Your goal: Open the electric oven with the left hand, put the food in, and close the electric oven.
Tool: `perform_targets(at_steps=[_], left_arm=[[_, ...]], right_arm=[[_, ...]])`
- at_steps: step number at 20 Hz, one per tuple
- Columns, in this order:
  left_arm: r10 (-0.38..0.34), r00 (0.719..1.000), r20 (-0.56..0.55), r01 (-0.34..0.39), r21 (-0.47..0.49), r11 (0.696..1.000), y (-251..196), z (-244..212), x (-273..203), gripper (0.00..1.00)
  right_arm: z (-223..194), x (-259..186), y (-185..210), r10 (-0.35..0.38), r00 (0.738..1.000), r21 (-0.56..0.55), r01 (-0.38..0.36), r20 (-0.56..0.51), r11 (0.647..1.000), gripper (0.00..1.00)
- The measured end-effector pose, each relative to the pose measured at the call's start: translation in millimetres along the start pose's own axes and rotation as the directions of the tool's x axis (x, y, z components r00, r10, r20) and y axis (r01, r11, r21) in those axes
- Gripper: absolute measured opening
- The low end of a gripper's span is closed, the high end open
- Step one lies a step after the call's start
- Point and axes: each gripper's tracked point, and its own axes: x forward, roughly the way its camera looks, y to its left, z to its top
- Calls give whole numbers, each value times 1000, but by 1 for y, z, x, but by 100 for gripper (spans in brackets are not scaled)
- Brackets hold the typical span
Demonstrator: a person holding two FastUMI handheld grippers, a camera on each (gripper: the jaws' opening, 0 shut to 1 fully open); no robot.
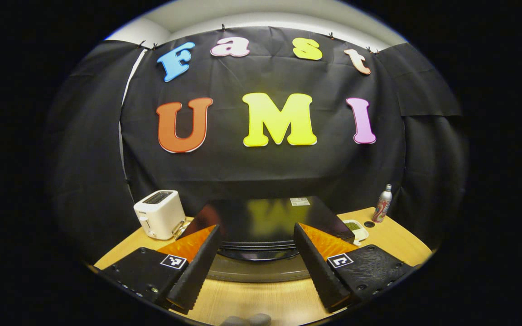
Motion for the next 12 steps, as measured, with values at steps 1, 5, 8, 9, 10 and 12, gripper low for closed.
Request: perform_targets(at_steps=[1, 5, 8, 9, 10, 12], left_arm=[[3, 1000, -9, -3, 11, 1000, 0, -7, 9, 97], [5, 998, -62, -3, 32, 999, -1, -32, 34, 97], [0, 995, -95, 0, 4, 1000, -1, -42, 38, 97], [-2, 995, -104, 3, 8, 1000, -1, -43, 40, 98], [1, 993, -115, -1, 1, 1000, -1, -46, 40, 96], [0, 993, -122, 0, 1, 1000, 0, -47, 38, 97]], right_arm=[[0, -2, -2, -5, 1000, -2, 5, -3, 1000, 100], [-2, -8, -6, -21, 1000, -20, 21, -17, 1000, 100], [-2, -10, -8, -26, 1000, -17, 26, -16, 1000, 100], [-2, -11, -8, -24, 1000, -15, 23, -16, 1000, 100], [-3, -11, -7, -22, 1000, -12, 22, -17, 1000, 100], [-4, -11, -6, -15, 1000, -7, 15, -18, 1000, 100]])
